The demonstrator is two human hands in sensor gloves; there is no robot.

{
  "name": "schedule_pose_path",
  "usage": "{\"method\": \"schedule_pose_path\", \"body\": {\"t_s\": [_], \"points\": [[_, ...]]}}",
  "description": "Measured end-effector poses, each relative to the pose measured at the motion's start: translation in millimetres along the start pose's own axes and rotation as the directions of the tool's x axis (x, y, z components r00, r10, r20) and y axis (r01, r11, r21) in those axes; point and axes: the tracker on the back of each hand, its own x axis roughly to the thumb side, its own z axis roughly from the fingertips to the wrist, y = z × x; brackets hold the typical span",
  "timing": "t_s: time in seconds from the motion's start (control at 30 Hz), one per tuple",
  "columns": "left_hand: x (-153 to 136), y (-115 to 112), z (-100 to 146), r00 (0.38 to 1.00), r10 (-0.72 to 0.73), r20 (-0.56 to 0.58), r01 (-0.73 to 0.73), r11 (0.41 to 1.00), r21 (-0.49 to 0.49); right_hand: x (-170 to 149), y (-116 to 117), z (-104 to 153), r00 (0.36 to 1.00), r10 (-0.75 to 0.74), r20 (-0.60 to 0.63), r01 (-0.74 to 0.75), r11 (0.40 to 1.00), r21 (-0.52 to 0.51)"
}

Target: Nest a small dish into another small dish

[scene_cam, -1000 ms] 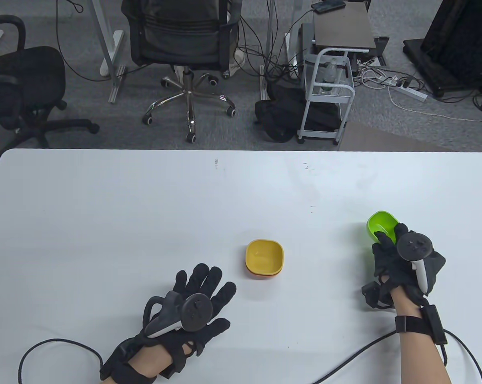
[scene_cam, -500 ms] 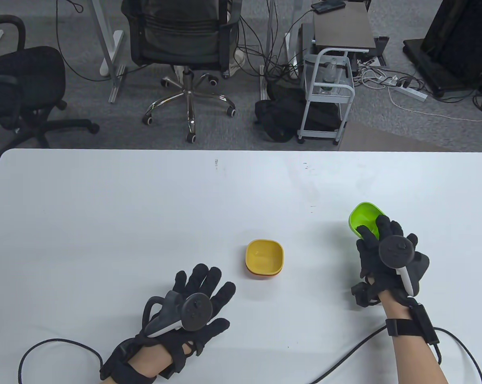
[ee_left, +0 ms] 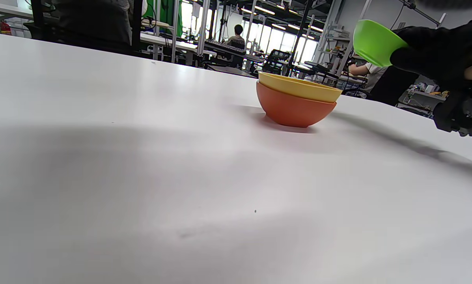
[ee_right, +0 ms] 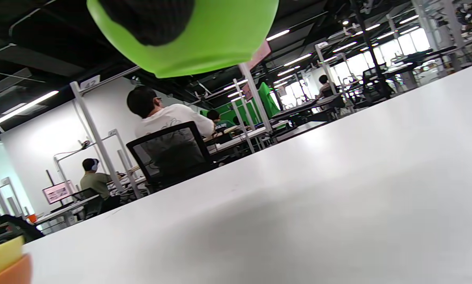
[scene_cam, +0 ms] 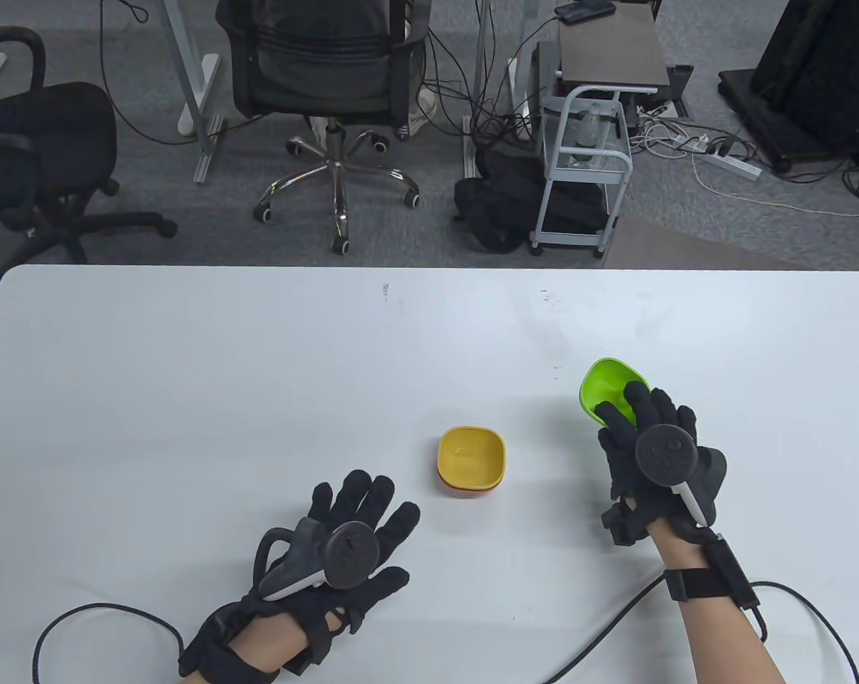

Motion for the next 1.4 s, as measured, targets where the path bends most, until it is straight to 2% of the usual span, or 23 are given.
{"method": "schedule_pose_path", "body": {"t_s": [0.27, 0.47, 0.67, 0.73, 0.8, 0.9, 1.2, 1.4], "points": [[1, -1, 0, 1.0, -0.005, 0.001, 0.005, 1.0, -0.01, 41, 7, 13, 0.985, 0.013, 0.17, -0.013, 1.0, -0.002], [1, -1, 0, 1.0, -0.009, -0.005, 0.009, 1.0, -0.015, 77, 18, 29, 0.961, -0.017, 0.276, 0.003, 0.999, 0.051], [0, -1, 0, 1.0, -0.01, -0.009, 0.009, 1.0, -0.02, 110, 48, 42, 0.934, -0.04, 0.354, -0.023, 0.985, 0.172], [0, -1, 0, 1.0, -0.01, -0.01, 0.01, 1.0, -0.021, 115, 62, 43, 0.938, -0.008, 0.346, -0.081, 0.967, 0.242], [-1, -1, 0, 1.0, -0.011, -0.012, 0.011, 1.0, -0.022, 115, 81, 46, 0.936, 0.077, 0.344, -0.199, 0.92, 0.337], [-1, -1, 0, 1.0, -0.013, -0.015, 0.012, 1.0, -0.028, 112, 92, 47, 0.932, 0.12, 0.341, -0.245, 0.904, 0.351], [-2, -1, -1, 1.0, -0.015, -0.017, 0.014, 0.999, -0.038, 108, 93, 44, 0.94, 0.087, 0.33, -0.208, 0.912, 0.353], [-4, 0, -4, 0.999, 0.006, -0.032, -0.007, 1.0, -0.027, 111, 77, 42, 0.94, 0.052, 0.337, -0.174, 0.923, 0.343]]}}
